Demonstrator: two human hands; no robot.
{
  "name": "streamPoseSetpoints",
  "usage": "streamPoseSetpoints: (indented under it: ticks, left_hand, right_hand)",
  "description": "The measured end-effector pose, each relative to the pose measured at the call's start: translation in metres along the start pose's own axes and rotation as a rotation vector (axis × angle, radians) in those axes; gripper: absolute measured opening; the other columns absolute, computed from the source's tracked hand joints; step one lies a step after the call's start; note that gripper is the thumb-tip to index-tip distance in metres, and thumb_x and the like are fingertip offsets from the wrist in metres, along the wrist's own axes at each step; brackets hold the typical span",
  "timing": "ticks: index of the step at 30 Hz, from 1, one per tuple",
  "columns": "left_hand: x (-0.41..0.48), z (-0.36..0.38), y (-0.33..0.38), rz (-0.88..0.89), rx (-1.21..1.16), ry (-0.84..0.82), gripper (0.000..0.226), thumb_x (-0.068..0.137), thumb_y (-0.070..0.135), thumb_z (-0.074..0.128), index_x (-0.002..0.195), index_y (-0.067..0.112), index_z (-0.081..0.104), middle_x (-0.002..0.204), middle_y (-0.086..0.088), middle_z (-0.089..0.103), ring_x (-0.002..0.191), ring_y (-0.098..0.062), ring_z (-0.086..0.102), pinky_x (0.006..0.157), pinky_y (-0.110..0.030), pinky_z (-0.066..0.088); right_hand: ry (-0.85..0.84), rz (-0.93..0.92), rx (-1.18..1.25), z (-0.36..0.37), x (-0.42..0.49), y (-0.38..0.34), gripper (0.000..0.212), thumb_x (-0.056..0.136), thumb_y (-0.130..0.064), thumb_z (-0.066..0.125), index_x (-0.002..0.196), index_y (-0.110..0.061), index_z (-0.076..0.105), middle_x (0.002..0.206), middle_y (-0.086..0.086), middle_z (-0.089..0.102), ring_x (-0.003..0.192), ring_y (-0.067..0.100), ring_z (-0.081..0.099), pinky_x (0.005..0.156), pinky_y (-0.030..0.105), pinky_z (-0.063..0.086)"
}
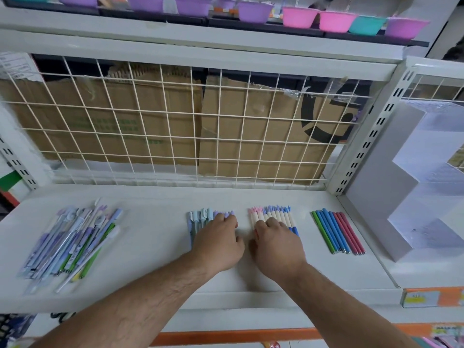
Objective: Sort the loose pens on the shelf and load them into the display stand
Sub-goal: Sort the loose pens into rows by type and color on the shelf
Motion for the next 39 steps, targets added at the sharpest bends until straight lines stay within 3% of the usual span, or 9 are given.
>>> streamPoseSetpoints:
  ticks: [4, 7, 10, 15, 17, 20, 27, 33, 39]
  left_hand:
    - [-0.011, -0.013, -0.011, -0.008, 0.076, 0.060, 0.039, 0.094, 0.034, 0.045, 0.130, 0.020, 0.051, 0.132, -0.002, 0.051, 0.125, -0.022, 0.052, 0.095, -0.033, 0.043]
    - [-0.022, -0.026, -0.028, -0.042, 0.103, 0.077, 0.032, 0.092, 0.032, 0.047, 0.120, 0.017, 0.054, 0.124, -0.005, 0.053, 0.112, -0.026, 0.055, 0.083, -0.033, 0.044]
    - [-0.034, -0.038, -0.054, -0.081, 0.171, 0.042, 0.032, 0.091, 0.033, 0.048, 0.118, 0.017, 0.052, 0.123, -0.007, 0.053, 0.112, -0.028, 0.052, 0.087, -0.036, 0.044]
    - [-0.059, -0.063, -0.106, -0.160, 0.311, -0.008, 0.033, 0.091, 0.039, 0.049, 0.115, 0.017, 0.050, 0.119, -0.008, 0.053, 0.111, -0.030, 0.051, 0.087, -0.039, 0.041]
    - [-0.068, -0.074, -0.128, -0.194, 0.356, 0.002, 0.031, 0.091, 0.039, 0.048, 0.112, 0.016, 0.049, 0.117, -0.008, 0.054, 0.108, -0.029, 0.052, 0.086, -0.039, 0.041]
    - [-0.079, -0.087, -0.157, -0.257, 0.417, 0.013, 0.035, 0.093, 0.041, 0.045, 0.116, 0.014, 0.049, 0.121, -0.009, 0.055, 0.111, -0.029, 0.054, 0.084, -0.038, 0.044]
    - [-0.086, -0.097, -0.213, -0.352, 0.458, 0.006, 0.050, 0.094, 0.045, 0.048, 0.127, 0.008, 0.051, 0.123, -0.012, 0.056, 0.113, -0.028, 0.053, 0.089, -0.036, 0.046]
    - [-0.078, -0.097, -0.226, -0.358, 0.417, 0.003, 0.044, 0.094, 0.040, 0.051, 0.123, 0.008, 0.053, 0.120, -0.011, 0.058, 0.112, -0.027, 0.055, 0.088, -0.036, 0.049]
    - [-0.067, -0.098, -0.224, -0.389, 0.420, -0.078, 0.025, 0.092, 0.023, 0.056, 0.115, 0.013, 0.059, 0.110, -0.004, 0.065, 0.104, -0.022, 0.062, 0.070, -0.029, 0.041]
  right_hand:
    - [0.056, -0.058, -0.015, 0.000, 0.003, -0.014, 0.034, 0.095, -0.042, 0.050, 0.118, -0.018, 0.059, 0.119, 0.002, 0.057, 0.110, 0.023, 0.052, 0.068, 0.030, 0.038]
    - [0.076, -0.089, -0.002, 0.001, 0.008, -0.035, 0.038, 0.089, -0.037, 0.059, 0.123, -0.019, 0.061, 0.125, 0.002, 0.058, 0.116, 0.024, 0.051, 0.078, 0.033, 0.048]
    - [0.057, -0.145, -0.021, 0.004, 0.013, -0.064, 0.041, 0.082, -0.030, 0.062, 0.122, -0.020, 0.063, 0.123, 0.002, 0.059, 0.115, 0.024, 0.051, 0.087, 0.034, 0.047]
    - [0.087, -0.165, 0.023, 0.013, 0.023, -0.118, 0.030, 0.068, -0.029, 0.066, 0.093, -0.014, 0.071, 0.097, 0.006, 0.066, 0.090, 0.033, 0.063, 0.079, 0.048, 0.056]
    - [0.098, -0.164, -0.006, 0.015, 0.025, -0.139, 0.030, 0.062, -0.032, 0.074, 0.090, -0.019, 0.073, 0.094, 0.000, 0.068, 0.086, 0.027, 0.066, 0.077, 0.047, 0.056]
    - [0.107, -0.192, 0.009, 0.018, 0.028, -0.164, 0.031, 0.068, -0.035, 0.075, 0.096, -0.022, 0.074, 0.103, -0.002, 0.069, 0.092, 0.023, 0.066, 0.073, 0.038, 0.055]
    - [0.077, -0.208, 0.055, 0.026, 0.034, -0.203, 0.034, 0.072, -0.033, 0.070, 0.102, -0.019, 0.073, 0.105, 0.002, 0.068, 0.093, 0.028, 0.066, 0.072, 0.038, 0.056]
    - [0.100, -0.197, 0.072, 0.026, 0.035, -0.209, 0.033, 0.073, -0.032, 0.069, 0.102, -0.018, 0.074, 0.104, 0.002, 0.070, 0.090, 0.027, 0.067, 0.071, 0.037, 0.056]
    - [0.105, -0.195, 0.096, 0.026, 0.041, -0.206, 0.031, 0.075, -0.029, 0.070, 0.104, -0.018, 0.073, 0.105, 0.001, 0.069, 0.090, 0.026, 0.067, 0.069, 0.036, 0.057]
Point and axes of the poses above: each hand's wrist, its own x-axis towards the middle knuckle, its own z-axis out of the palm, y = z × x, the point moved 4 cm from there along x, towards the middle knuckle
